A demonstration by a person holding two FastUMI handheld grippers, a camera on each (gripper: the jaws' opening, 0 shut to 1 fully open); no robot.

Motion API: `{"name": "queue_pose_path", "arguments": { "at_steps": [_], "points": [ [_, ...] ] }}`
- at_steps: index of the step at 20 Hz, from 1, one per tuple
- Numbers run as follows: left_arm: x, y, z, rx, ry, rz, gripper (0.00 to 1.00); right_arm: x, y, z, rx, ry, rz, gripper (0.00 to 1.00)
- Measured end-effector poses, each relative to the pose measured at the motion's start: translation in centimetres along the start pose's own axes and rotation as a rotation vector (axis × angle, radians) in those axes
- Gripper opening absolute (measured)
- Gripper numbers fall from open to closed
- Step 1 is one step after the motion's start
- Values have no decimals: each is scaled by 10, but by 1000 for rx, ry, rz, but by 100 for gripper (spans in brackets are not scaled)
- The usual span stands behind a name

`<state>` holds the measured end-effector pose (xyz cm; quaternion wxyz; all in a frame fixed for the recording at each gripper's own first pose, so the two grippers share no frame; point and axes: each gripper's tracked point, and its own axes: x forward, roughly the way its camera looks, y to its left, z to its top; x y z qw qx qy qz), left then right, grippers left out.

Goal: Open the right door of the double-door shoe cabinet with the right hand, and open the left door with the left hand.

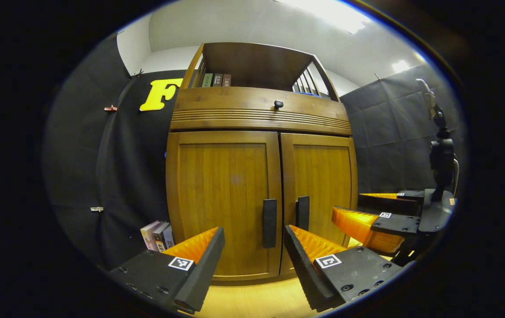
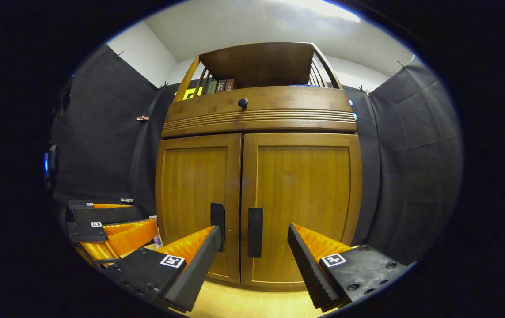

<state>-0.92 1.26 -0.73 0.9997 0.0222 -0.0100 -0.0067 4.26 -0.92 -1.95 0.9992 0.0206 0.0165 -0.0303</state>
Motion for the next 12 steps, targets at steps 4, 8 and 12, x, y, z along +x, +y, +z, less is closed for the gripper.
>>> {"name": "queue_pose_path", "arguments": {
  "at_steps": [4, 8, 12],
  "points": [
    [1, 3, 1, 2, -11, 5, 85, 18, 7, -7, 9, 5, 1, 96],
    [-1, 8, 0, 2, -16, 28, 88, 45, 2, -22, -5, 19, -45, 96],
    [-2, 9, -2, 11, -14, 10, 85, 65, -5, -44, -15, 44, -95, 96]
  ]
}}
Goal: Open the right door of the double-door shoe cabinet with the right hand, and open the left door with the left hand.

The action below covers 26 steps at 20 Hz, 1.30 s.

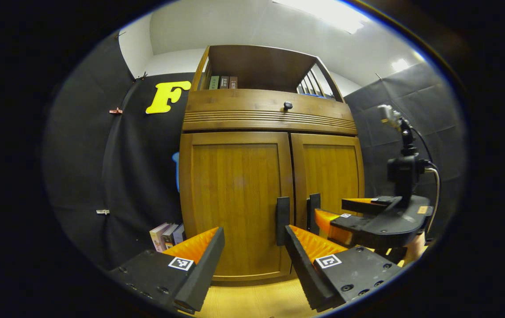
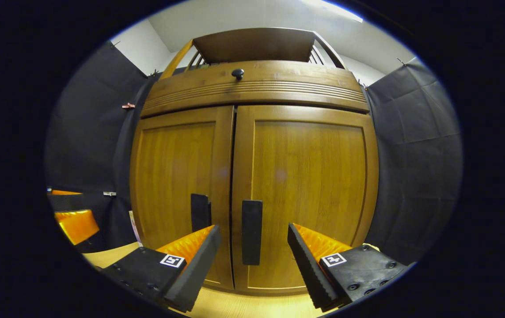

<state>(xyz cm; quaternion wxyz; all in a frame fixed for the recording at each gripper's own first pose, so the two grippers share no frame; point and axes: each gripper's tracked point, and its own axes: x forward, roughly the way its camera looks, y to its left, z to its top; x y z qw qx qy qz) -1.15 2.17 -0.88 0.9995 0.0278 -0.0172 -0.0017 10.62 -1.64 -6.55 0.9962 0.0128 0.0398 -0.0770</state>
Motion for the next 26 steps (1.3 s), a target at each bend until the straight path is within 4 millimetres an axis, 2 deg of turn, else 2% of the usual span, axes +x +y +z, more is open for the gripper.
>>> {"name": "queue_pose_path", "arguments": {
  "at_steps": [1, 2, 4, 9, 10, 12, 15, 16, 17, 18, 20, 21, 23, 24, 25, 26],
  "points": [
    [-1, 3, -1, 0, 1, -4, 88, 2, 0, -1, 4, -3, -6, 96],
    [-3, 5, -3, -1, 0, -6, 85, 5, 0, -3, 1, -3, -16, 96],
    [-5, 9, -4, -5, -1, -5, 85, 28, 0, -10, -8, -8, -36, 96],
    [-6, 26, -7, -11, 5, 23, 85, 49, -1, -18, -12, -24, -58, 93],
    [-5, 30, -9, -14, 9, 30, 85, 54, -4, -20, -8, -27, -71, 89],
    [-6, 34, -12, -21, 15, 38, 85, 63, -2, -26, 3, -20, -66, 89],
    [-7, 45, -12, -27, 11, 63, 85, 71, 5, -39, 38, 16, -37, 56],
    [-7, 47, -13, -27, 12, 68, 85, 65, 5, -32, 34, 2, -50, 43],
    [-8, 49, -14, -29, 15, 73, 85, 65, 5, -34, 19, 3, -58, 31],
    [-8, 49, -16, -31, 18, 75, 85, 66, 5, -35, 7, -3, -68, 35],
    [-12, 52, -15, -35, 22, 78, 85, 66, 5, -35, 10, 7, -64, 23],
    [-14, 53, -14, -35, 20, 83, 85, 64, 5, -35, 20, 16, -60, 32],
    [-18, 55, -11, -34, 15, 92, 88, 59, 4, -36, 13, 21, -58, 23],
    [-20, 54, -10, -32, 12, 96, 85, 56, 4, -36, 1, 21, -58, 23],
    [-22, 54, -8, -29, 8, 99, 88, 53, 4, -35, 0, 20, -55, 23],
    [-24, 53, -7, -25, 5, 101, 88, 48, 4, -35, 4, 24, -50, 28]
  ]
}}
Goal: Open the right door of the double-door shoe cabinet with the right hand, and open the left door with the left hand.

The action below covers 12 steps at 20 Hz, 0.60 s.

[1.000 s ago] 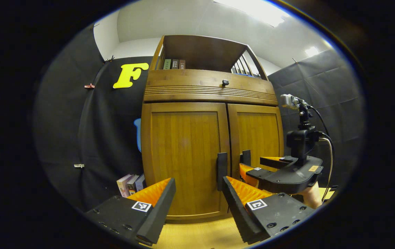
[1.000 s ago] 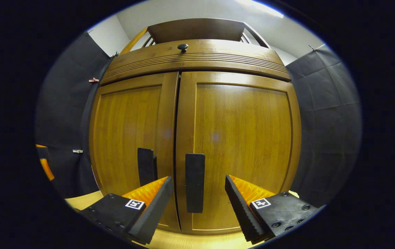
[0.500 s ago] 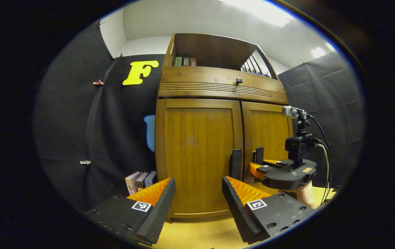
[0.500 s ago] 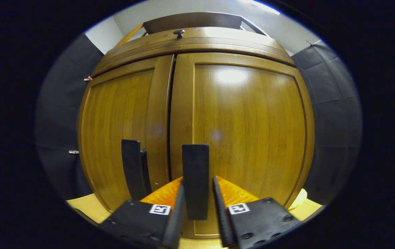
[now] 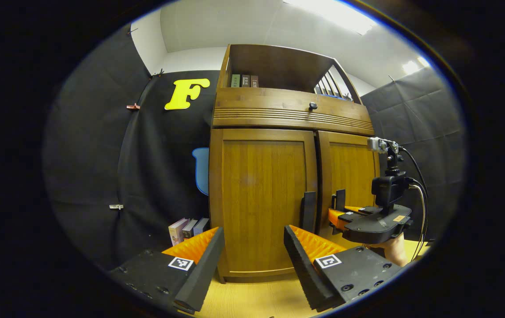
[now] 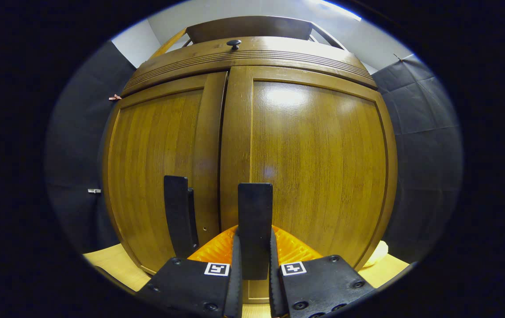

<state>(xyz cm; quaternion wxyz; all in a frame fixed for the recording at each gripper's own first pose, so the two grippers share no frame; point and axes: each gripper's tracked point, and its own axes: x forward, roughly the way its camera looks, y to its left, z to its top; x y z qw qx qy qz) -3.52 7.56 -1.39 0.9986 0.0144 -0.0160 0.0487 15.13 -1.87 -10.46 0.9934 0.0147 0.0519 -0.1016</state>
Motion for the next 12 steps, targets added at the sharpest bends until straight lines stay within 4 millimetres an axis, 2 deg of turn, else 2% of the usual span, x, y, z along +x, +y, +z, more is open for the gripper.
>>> {"name": "queue_pose_path", "arguments": {
  "at_steps": [1, 2, 3, 4, 5, 6, 7, 8, 9, 11, 12],
  "points": [
    [-2, -1, 1, 4, 0, 1, 88, -5, -1, 2, 5, 1, 8, 28],
    [-3, -2, 1, 6, 1, 1, 85, -9, -1, 3, 3, 3, 18, 23],
    [-5, -3, 1, 6, 3, 0, 85, -14, -1, 3, -10, 4, 31, 28],
    [-6, -5, 1, 5, 5, -4, 85, -19, -2, 4, -25, 3, 44, 23],
    [-7, -7, 1, 5, 9, -6, 85, -25, -3, 4, -29, 3, 56, 23],
    [-8, -9, -1, 9, 15, -5, 85, -31, -5, 5, -25, 5, 68, 28],
    [-9, -10, -1, 14, 17, -3, 88, -38, -7, 5, -20, 7, 80, 28],
    [-11, -13, -1, 17, 18, -6, 85, -44, -8, 6, -15, 8, 92, 24],
    [-12, -17, -1, 18, 18, -14, 85, -51, -11, 6, -14, 9, 104, 28],
    [-14, -24, 0, 19, 17, -30, 88, -64, -15, 9, -15, 8, 119, 28],
    [-16, -27, 1, 23, 16, -32, 85, -69, -18, 11, -17, 7, 123, 28]
  ]
}}
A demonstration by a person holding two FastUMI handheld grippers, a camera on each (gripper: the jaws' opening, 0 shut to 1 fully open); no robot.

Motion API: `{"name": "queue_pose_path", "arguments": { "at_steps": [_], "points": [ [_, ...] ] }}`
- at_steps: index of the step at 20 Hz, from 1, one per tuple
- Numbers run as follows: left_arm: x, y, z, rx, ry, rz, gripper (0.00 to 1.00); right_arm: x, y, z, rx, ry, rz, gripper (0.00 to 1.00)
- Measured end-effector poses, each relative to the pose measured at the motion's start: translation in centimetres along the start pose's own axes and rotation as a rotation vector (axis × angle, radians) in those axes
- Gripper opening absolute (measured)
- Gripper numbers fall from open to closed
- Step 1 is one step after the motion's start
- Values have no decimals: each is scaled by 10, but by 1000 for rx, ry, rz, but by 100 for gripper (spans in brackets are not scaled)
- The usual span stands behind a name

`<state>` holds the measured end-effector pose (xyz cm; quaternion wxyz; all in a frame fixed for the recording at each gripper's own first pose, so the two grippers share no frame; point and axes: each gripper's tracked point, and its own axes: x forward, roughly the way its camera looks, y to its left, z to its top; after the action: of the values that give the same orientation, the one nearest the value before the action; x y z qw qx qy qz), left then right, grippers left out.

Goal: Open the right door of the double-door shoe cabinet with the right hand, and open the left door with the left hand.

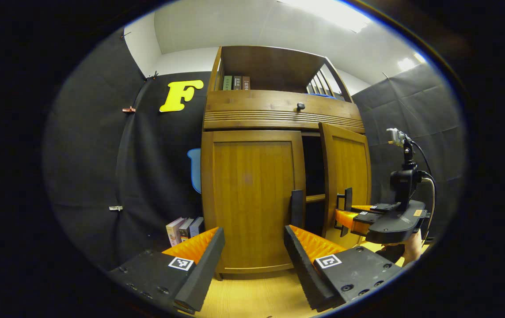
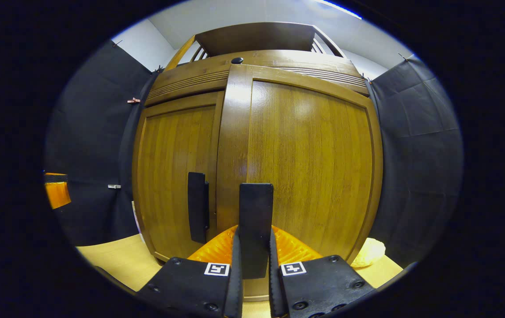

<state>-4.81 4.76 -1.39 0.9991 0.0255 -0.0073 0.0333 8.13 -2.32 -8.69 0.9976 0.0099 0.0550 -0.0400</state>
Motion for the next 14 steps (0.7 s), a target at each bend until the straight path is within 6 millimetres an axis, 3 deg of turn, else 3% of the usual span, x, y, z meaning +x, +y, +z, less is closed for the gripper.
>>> {"name": "queue_pose_path", "arguments": {
  "at_steps": [9, 13, 14],
  "points": [
    [-7, -16, -1, -13, 7, -21, 84, -56, -27, 5, -3, -5, 3, 28],
    [-8, -33, -5, -14, 15, -61, 84, -79, -42, 9, 3, -10, -20, 27],
    [-9, -38, -8, -9, 21, -75, 84, -84, -46, 10, -2, -12, -28, 22]
  ]
}}
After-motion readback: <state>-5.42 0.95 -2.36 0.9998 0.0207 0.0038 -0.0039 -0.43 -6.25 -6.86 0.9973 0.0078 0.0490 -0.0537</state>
